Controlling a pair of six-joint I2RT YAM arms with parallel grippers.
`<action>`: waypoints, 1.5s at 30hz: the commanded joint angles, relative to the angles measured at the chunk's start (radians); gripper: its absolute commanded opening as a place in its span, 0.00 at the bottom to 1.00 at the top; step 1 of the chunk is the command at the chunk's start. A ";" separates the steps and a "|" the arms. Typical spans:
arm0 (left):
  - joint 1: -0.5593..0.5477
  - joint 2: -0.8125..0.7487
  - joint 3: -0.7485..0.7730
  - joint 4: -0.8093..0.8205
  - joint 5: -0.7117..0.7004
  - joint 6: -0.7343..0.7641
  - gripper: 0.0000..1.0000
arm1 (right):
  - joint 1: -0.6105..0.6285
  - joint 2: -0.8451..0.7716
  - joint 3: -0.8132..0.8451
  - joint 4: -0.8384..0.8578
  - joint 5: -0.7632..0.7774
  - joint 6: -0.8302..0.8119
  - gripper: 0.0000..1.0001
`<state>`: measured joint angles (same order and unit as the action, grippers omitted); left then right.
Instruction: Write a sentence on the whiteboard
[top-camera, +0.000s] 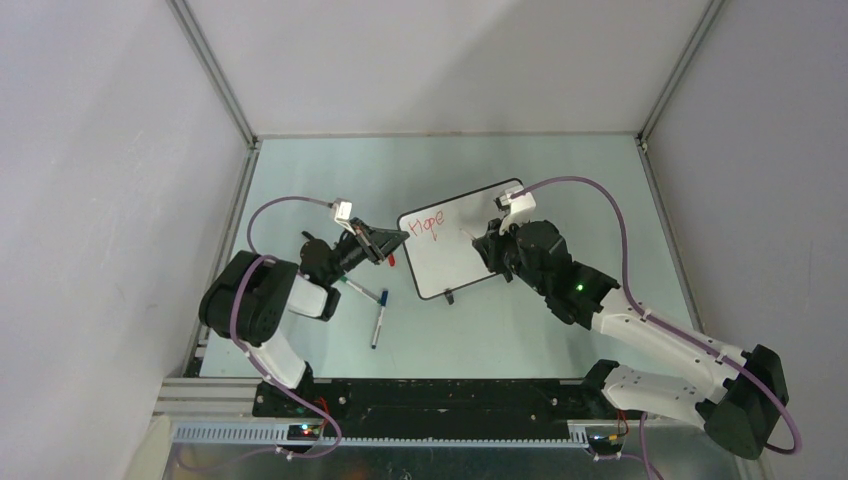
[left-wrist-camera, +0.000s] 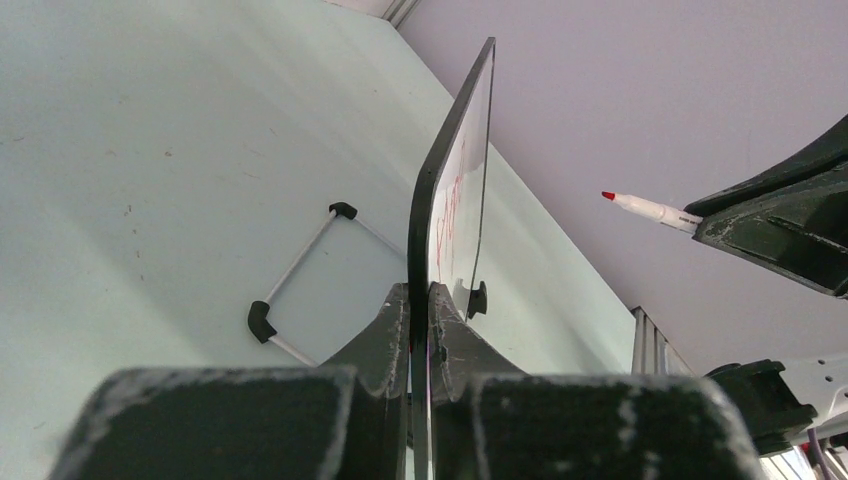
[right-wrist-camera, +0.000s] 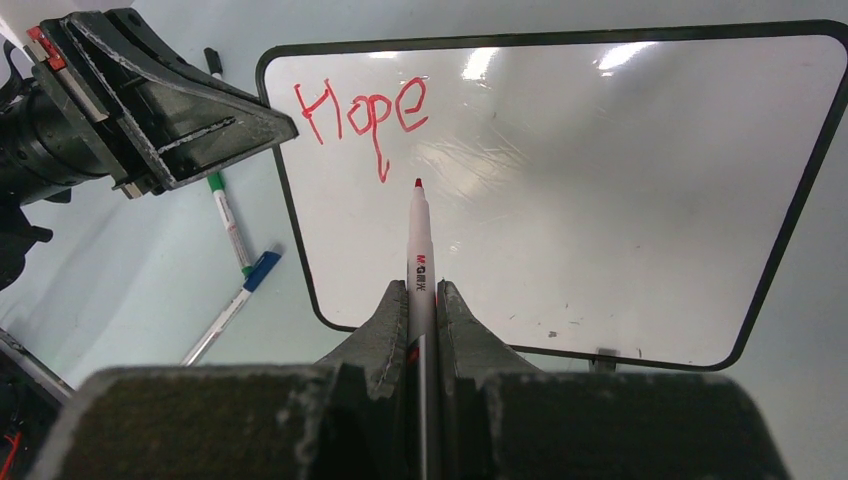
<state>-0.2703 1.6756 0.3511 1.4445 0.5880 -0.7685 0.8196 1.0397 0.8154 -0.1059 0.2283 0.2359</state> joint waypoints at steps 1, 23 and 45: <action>-0.001 0.020 0.018 0.018 0.005 0.048 0.05 | 0.009 0.005 -0.007 0.047 0.025 0.009 0.00; -0.004 0.045 0.046 0.004 0.035 0.037 0.00 | 0.009 -0.015 -0.010 0.066 0.053 0.004 0.00; -0.003 0.077 0.070 0.014 0.063 0.012 0.00 | -0.015 0.022 0.122 -0.045 0.044 0.046 0.00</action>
<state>-0.2699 1.7344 0.3992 1.4746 0.6357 -0.7853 0.8158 1.0412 0.8661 -0.1520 0.2546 0.2550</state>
